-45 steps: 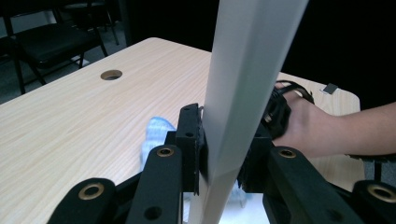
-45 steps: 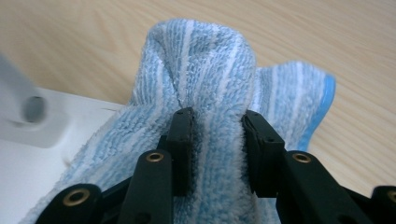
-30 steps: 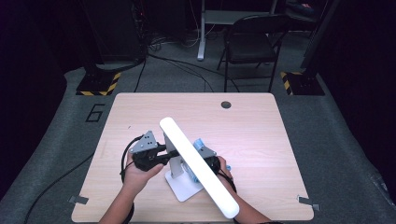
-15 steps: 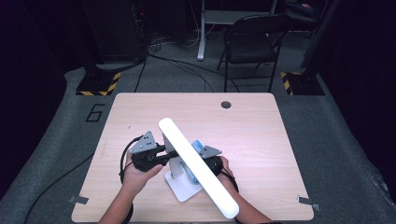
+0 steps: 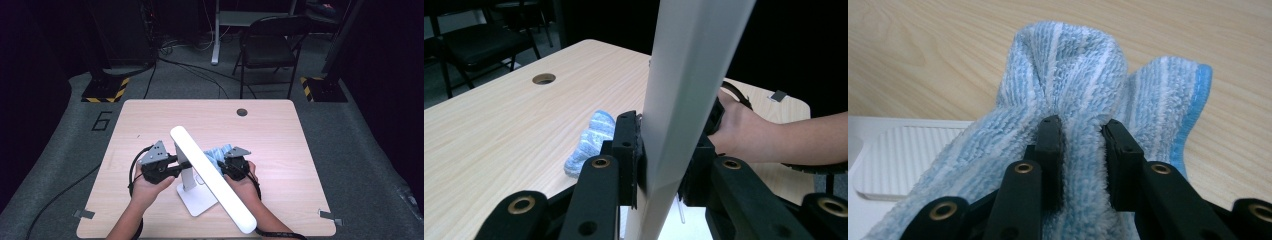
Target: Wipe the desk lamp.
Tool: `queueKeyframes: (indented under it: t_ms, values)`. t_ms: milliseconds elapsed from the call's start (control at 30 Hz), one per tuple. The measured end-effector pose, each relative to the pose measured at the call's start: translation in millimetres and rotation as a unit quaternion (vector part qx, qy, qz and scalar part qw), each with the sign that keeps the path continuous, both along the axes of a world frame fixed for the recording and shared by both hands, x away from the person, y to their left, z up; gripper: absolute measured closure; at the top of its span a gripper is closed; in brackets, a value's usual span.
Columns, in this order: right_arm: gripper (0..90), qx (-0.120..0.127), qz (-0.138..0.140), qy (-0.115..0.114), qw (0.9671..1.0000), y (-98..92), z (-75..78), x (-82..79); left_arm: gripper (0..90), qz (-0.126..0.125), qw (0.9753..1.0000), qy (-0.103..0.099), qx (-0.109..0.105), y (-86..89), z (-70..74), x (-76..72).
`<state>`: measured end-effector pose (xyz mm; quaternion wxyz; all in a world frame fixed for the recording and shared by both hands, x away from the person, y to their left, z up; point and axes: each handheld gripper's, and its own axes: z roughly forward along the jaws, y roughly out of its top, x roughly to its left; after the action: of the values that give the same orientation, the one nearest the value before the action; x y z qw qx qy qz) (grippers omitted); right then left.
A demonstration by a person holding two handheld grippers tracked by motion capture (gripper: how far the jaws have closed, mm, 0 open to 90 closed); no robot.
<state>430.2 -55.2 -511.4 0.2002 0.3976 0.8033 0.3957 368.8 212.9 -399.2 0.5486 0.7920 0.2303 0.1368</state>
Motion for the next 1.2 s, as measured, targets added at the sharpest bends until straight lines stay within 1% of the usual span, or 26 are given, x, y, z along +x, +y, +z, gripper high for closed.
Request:
queueKeyframes:
  t_ms: [33,100,167,267,300,333,367,400,467,500,533,567,600,633,667,700,733,767,800,867,900,967,1000,1067,1133,1200]
  values:
    - [72.4,-0.001,0.001,-0.002,1.0,0.9,0.1,-2.2,74.2,-0.002,1.0,0.003,-0.004,1.1,0.0,0.6]
    - [72.8,-0.008,0.0,-0.006,1.0,4.2,1.1,-9.0,74.2,-0.004,1.0,0.005,-0.004,2.7,0.0,0.9]
    - [73.1,-0.02,-0.001,-0.013,0.9997,8.5,2.4,-14.2,74.2,-0.003,0.9999,0.008,-0.01,2.8,-0.6,0.6]
    - [73.2,-0.034,0.001,-0.028,0.999,13.9,4.4,-19.7,74.3,-0.002,1.0,0.005,-0.003,1.8,0.0,-0.7]
    - [73.1,-0.034,0.004,-0.028,0.999,16.1,4.8,-22.4,74.4,0.0,1.0,0.003,-0.001,1.8,0.2,-0.8]
    - [73.2,-0.03,0.014,-0.029,0.999,17.8,4.9,-23.8,74.4,0.0,1.0,0.002,-0.001,1.7,0.2,-0.8]
    - [73.1,-0.031,0.014,-0.03,0.999,20.2,5.0,-26.0,74.5,0.0,1.0,0.002,-0.003,1.6,-0.1,-0.6]
    - [73.1,-0.049,0.024,-0.041,0.9977,22.4,5.4,-28.3,74.4,0.0,1.0,0.002,-0.004,1.6,-0.3,-0.5]
    - [73.0,-0.042,0.045,-0.034,0.9975,29.6,6.2,-33.5,74.4,0.0,1.0,0.002,-0.004,1.6,-0.4,-0.6]
    - [73.0,-0.045,0.059,-0.033,0.9967,35.7,6.7,-38.1,74.4,0.0,1.0,0.002,-0.004,1.6,-0.5,-0.7]
    - [73.0,-0.042,0.066,-0.034,0.9964,41.0,6.3,-41.1,74.4,0.0,1.0,0.002,-0.004,1.8,-0.6,-0.7]
    - [72.9,-0.039,0.086,-0.024,0.9953,49.0,7.0,-46.8,74.4,-0.001,1.0,0.002,-0.003,2.2,-0.6,-0.6]
    - [72.9,-0.035,0.098,-0.025,0.9942,54.6,7.0,-49.6,74.4,-0.001,1.0,0.002,-0.001,2.8,-0.7,-0.7]
    - [72.9,-0.041,0.092,-0.021,0.9947,65.4,8.1,-57.4,74.3,-0.001,1.0,0.002,-0.003,2.9,-0.9,-0.7]
    - [73.1,-0.059,0.094,-0.033,0.9933,68.6,8.7,-60.0,74.3,-0.003,1.0,0.003,-0.001,3.6,-0.7,-0.7]
    - [73.1,-0.069,0.091,-0.038,0.9927,70.6,9.0,-61.9,74.3,-0.002,1.0,0.002,-0.002,3.6,-1.0,-0.8]
    - [73.1,-0.06,0.096,-0.032,0.993,68.3,8.7,-60.0,74.3,-0.002,1.0,0.003,-0.003,3.7,-1.1,-0.9]
    - [73.2,-0.036,0.094,-0.017,0.9948,64.8,7.9,-56.9,74.2,-0.002,1.0,0.003,-0.003,3.7,-1.0,-1.1]
    - [73.4,-0.018,0.113,-0.007,0.9934,56.5,6.6,-50.0,74.3,-0.003,1.0,0.004,-0.003,3.6,-1.0,-1.3]
    - [73.5,-0.005,0.122,-0.001,0.9926,48.7,5.6,-44.1,74.1,-0.004,1.0,0.003,-0.004,1.8,-1.5,-1.9]
    - [73.5,-0.012,0.126,-0.011,0.9919,45.2,5.2,-41.0,74.0,-0.006,1.0,0.006,-0.001,1.1,-1.4,-2.5]
    - [73.5,-0.012,0.122,-0.012,0.9924,41.4,4.7,-39.5,74.2,-0.005,1.0,0.004,0.001,0.9,-0.9,-2.0]
    - [73.4,-0.014,0.121,-0.018,0.9924,39.3,4.6,-37.6,74.2,-0.004,1.0,0.001,0.004,1.6,-0.7,-1.6]
    - [73.3,-0.01,0.111,-0.011,0.9937,35.6,4.9,-35.8,74.2,-0.004,1.0,0.001,-0.001,1.8,-1.3,-1.2]
    - [73.2,-0.018,0.107,-0.017,0.994,29.4,5.3,-31.8,74.3,-0.004,1.0,0.001,0.002,1.7,-0.8,-1.1]
    - [73.1,-0.022,0.096,-0.022,0.9949,22.8,5.4,-29.0,74.3,-0.003,1.0,0.001,0.001,1.8,-0.9,-0.9]
